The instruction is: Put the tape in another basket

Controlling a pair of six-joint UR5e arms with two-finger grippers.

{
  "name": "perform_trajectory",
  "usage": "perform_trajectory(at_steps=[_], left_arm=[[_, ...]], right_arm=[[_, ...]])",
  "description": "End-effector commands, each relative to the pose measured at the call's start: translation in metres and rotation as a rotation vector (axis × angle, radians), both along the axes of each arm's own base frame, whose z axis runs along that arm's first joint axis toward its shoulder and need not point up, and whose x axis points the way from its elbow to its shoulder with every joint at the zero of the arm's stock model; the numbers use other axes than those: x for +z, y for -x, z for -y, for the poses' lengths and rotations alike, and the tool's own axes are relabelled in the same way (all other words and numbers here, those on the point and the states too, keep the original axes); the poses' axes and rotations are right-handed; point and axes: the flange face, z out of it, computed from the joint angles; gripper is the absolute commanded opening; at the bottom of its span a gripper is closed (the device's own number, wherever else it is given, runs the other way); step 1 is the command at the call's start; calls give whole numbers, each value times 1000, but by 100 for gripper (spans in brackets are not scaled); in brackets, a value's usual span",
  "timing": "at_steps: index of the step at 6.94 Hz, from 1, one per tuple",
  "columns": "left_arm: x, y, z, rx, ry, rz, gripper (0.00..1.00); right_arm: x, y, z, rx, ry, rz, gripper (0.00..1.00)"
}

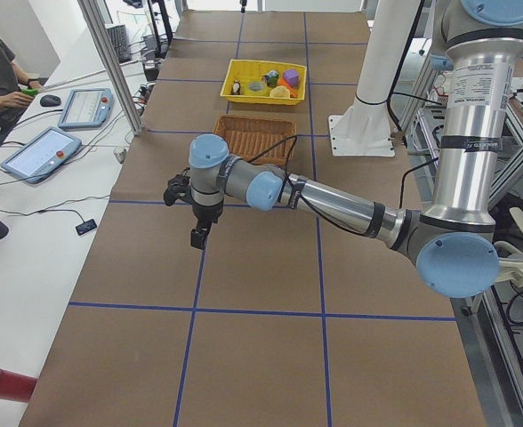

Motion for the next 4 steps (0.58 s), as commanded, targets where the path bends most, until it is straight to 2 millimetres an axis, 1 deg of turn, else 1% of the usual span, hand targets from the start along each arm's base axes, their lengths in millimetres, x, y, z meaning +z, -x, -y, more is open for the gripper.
perform_trajectory(at_steps=[1,2,3,4], left_arm=[[4,3,10,-24,23,0,98],[10,4,6,-29,36,1,98],[18,4,2,-29,50,1,98],[16,4,1,-34,51,0,98]], right_arm=[[6,-1,-6,2,7,-4,100],[4,-1,-4,6,6,-3,100],[6,-1,-6,12,14,-1,100],[8,1,-8,8,20,7,100]])
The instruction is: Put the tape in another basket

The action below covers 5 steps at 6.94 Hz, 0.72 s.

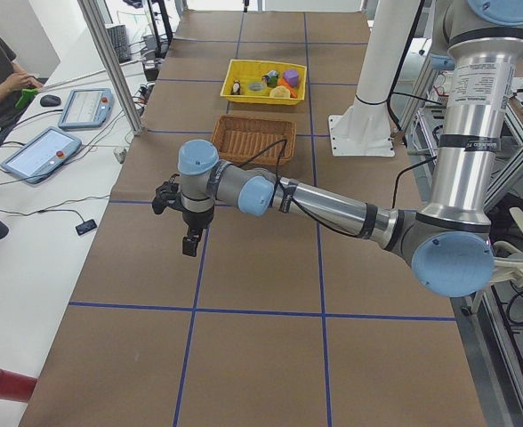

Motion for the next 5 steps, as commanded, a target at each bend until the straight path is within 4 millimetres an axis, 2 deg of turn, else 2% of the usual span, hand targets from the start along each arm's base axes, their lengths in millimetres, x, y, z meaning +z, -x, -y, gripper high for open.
perform_trajectory(at_steps=[1,3,4,5], left_arm=[[-3,0,-3,-4,0,-9,98],[-17,0,-3,-8,-23,-19,98],[-30,-1,-4,-26,-33,-29,98],[-33,-6,-4,-25,-31,-33,98]], right_arm=[[8,3,-3,-4,17,5,100],[15,9,-3,-14,34,3,100],[18,18,-2,-32,36,-3,100],[22,20,-3,-36,44,-4,100]])
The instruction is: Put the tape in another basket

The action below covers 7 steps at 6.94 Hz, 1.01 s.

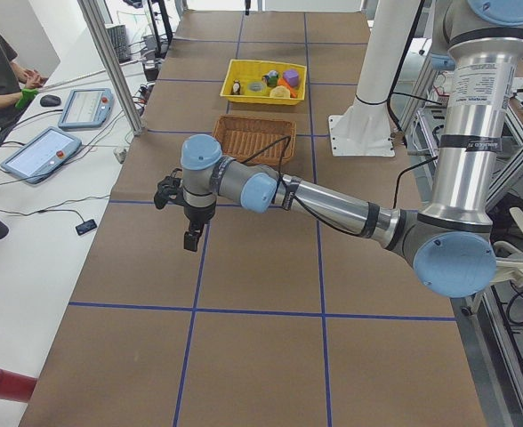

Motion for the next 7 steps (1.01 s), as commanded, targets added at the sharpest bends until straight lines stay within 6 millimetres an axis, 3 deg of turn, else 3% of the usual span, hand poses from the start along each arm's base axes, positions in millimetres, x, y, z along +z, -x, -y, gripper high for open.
perform_trajectory(at_steps=[1,4,6,7], left_arm=[[-8,-14,0,11,-9,-8,98],[-1,-15,-1,20,-26,-7,98],[4,-15,-1,15,-11,-8,98],[7,-15,-1,14,-2,-7,98]], right_arm=[[5,5,0,-11,11,1,100],[-3,27,1,-49,-28,15,100],[-5,29,-4,-62,-38,50,100],[-16,29,-6,-60,-54,60,100]])
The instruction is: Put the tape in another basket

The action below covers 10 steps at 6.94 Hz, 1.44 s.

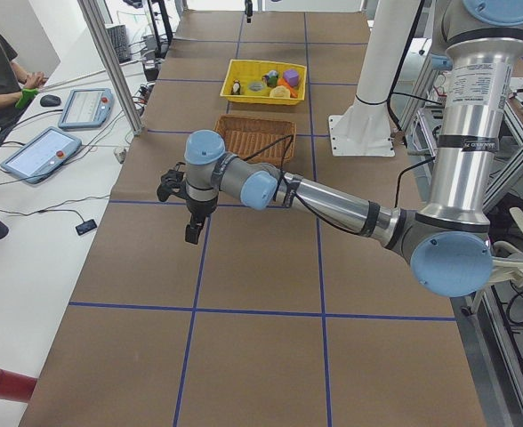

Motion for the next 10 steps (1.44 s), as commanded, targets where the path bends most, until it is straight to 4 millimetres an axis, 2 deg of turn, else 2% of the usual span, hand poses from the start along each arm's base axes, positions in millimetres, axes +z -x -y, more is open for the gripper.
perform_trajectory(at_steps=[1,3,4,5,6,7,8,9,10], left_arm=[[5,0,-1,0,15,-5,98],[12,-2,-6,15,36,-31,98],[14,-2,-6,13,41,-29,98],[15,-2,-6,13,44,-29,98],[17,-2,-5,13,49,-28,98],[18,-1,-6,12,49,-29,98],[19,-1,-6,12,52,-29,98],[22,-1,-9,12,57,-28,98],[21,0,-10,12,55,-28,98]], right_arm=[[-25,13,-3,8,-12,27,100],[-58,72,-9,59,0,106,100],[-71,109,-14,58,15,138,100],[-100,127,-6,74,23,173,100],[-125,163,-9,62,46,199,100],[-155,217,-12,40,65,213,100],[-168,259,-27,1,79,218,100],[-172,297,-38,-19,47,184,99],[-165,323,-51,-34,28,150,98]])
